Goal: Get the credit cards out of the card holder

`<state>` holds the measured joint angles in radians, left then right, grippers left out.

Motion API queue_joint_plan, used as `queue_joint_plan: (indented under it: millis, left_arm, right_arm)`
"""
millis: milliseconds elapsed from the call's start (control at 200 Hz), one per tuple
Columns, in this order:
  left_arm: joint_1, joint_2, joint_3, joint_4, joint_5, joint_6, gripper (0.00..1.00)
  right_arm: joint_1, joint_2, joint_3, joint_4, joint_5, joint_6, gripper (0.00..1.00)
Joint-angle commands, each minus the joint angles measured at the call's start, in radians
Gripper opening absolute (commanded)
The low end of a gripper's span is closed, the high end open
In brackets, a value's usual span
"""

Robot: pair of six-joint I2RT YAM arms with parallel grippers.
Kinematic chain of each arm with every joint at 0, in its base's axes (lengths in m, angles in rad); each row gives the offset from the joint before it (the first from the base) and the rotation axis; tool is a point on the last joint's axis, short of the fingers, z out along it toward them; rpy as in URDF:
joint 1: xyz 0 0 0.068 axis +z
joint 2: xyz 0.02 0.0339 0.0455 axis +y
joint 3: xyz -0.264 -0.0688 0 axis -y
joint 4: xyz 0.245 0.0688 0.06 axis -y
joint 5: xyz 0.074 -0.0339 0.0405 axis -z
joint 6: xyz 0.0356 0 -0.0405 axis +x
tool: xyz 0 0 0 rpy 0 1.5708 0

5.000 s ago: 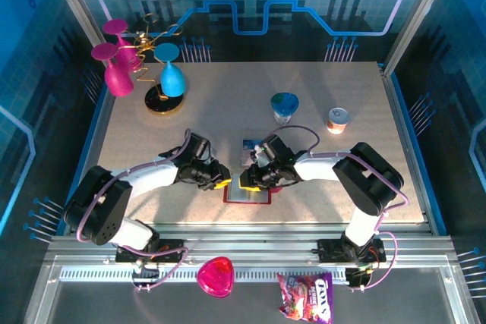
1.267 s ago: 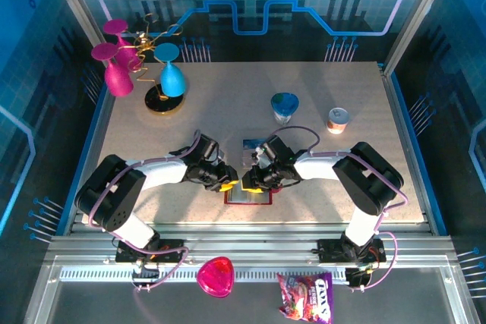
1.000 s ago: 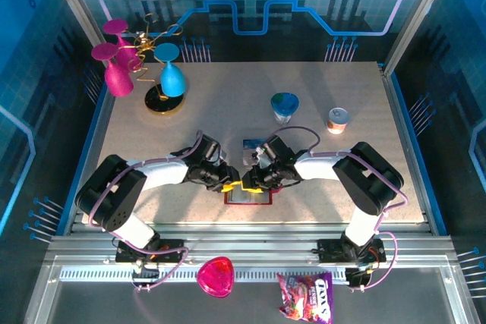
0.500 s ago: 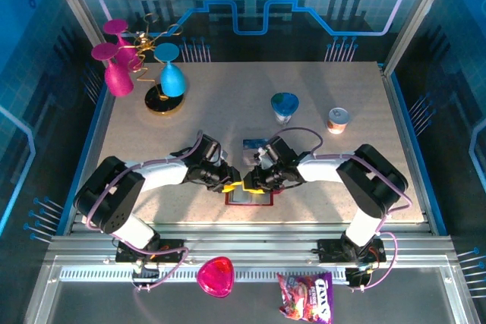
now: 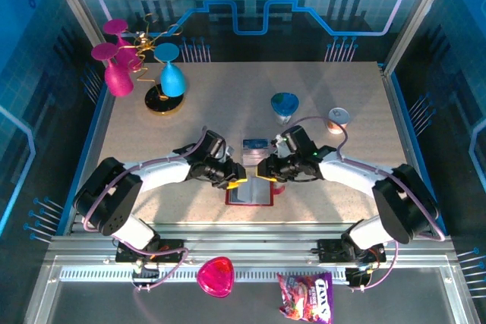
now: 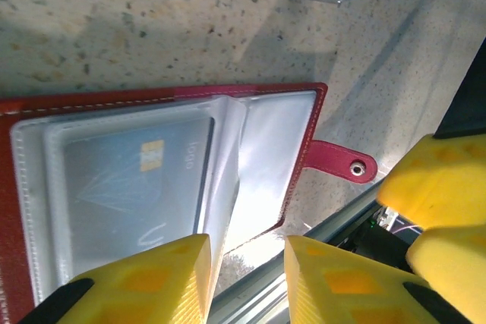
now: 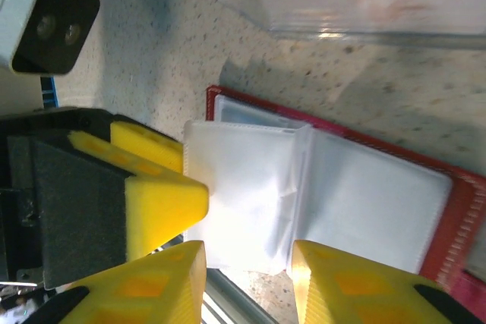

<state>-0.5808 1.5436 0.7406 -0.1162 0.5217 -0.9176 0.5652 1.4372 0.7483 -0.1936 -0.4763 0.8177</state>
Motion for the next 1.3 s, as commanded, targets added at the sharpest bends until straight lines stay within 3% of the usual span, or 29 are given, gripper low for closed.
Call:
queue_joint_plan:
  millis: [0, 500, 730, 1296]
  left_arm:
    - [-0.023, 0.021, 0.035, -0.020, 0.032, -0.008, 0.31]
    - [-0.076, 0.120, 0.092, 0.016, 0.032, -0.030, 0.17]
    - [-0.088, 0.164, 0.115, 0.060, 0.043, -0.055, 0.17]
    - [-0.093, 0.202, 0.177, 0.113, 0.055, -0.075, 0.31]
  right_arm:
    - [-0.045, -0.050, -0.029, -0.097, 0.018, -0.046, 0.35]
    - [-0.094, -0.106, -0.082, -0.110, 0.010, -0.055, 0.36]
    - [-0.101, -0.115, -0.090, -0.116, 0.007, -0.060, 0.36]
    - [-0.114, -0.153, -0.089, -0.158, 0.010, -0.065, 0.36]
